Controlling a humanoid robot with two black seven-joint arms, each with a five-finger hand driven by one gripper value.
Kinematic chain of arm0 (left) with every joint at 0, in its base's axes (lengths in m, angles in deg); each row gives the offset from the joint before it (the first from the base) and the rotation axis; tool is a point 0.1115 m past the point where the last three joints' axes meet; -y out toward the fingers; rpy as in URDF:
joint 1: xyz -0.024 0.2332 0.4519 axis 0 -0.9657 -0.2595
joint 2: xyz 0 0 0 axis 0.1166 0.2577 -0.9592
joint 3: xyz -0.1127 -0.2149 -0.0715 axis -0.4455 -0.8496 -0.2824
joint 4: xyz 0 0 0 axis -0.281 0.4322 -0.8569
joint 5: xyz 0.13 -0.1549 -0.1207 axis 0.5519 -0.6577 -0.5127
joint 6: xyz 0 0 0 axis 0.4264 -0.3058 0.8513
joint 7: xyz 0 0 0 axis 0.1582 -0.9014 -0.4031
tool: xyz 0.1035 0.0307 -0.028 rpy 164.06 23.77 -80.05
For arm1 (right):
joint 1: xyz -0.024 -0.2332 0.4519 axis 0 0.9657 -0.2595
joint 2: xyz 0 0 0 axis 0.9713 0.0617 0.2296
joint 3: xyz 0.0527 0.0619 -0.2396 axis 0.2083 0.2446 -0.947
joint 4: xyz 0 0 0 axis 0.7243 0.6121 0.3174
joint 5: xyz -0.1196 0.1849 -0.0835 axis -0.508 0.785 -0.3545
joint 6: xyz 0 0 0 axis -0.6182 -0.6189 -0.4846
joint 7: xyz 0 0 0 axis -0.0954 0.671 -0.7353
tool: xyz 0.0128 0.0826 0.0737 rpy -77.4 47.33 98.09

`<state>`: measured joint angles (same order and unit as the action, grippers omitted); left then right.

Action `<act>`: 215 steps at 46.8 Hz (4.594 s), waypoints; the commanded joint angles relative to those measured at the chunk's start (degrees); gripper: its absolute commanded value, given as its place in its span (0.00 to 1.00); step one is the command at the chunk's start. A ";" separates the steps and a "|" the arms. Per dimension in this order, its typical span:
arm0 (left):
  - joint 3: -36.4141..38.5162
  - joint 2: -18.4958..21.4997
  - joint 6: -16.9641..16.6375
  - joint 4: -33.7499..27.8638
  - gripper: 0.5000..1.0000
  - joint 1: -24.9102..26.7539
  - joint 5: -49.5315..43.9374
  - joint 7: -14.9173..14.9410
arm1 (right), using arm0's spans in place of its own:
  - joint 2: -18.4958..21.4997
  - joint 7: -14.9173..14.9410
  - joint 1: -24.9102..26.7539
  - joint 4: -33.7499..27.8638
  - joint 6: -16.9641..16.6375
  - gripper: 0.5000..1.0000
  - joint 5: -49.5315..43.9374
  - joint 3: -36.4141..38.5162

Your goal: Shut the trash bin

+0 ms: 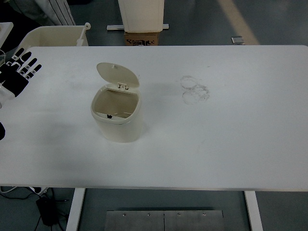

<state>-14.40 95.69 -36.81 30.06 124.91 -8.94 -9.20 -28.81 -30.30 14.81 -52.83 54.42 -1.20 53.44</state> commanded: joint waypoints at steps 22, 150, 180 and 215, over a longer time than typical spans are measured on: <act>0.00 0.00 -0.09 0.00 1.00 0.06 -0.05 0.00 | 0.00 0.00 0.00 0.00 0.00 0.98 0.00 -0.01; 35.42 19.78 -9.32 -56.16 1.00 27.66 16.65 11.78 | 0.00 0.00 -0.09 0.00 0.00 0.98 -0.09 -0.01; 39.29 21.88 -9.23 -58.27 1.00 26.51 16.65 11.78 | 0.00 -0.61 -0.17 0.00 0.00 0.98 -0.17 -0.01; 39.29 23.38 -9.06 -58.36 1.00 26.16 16.65 11.78 | 0.00 -1.23 -0.26 0.00 0.00 0.98 -0.17 -0.01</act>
<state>24.89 118.57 -45.92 -28.30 150.92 7.72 2.55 -28.81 -31.53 14.54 -52.82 54.42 -1.34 53.43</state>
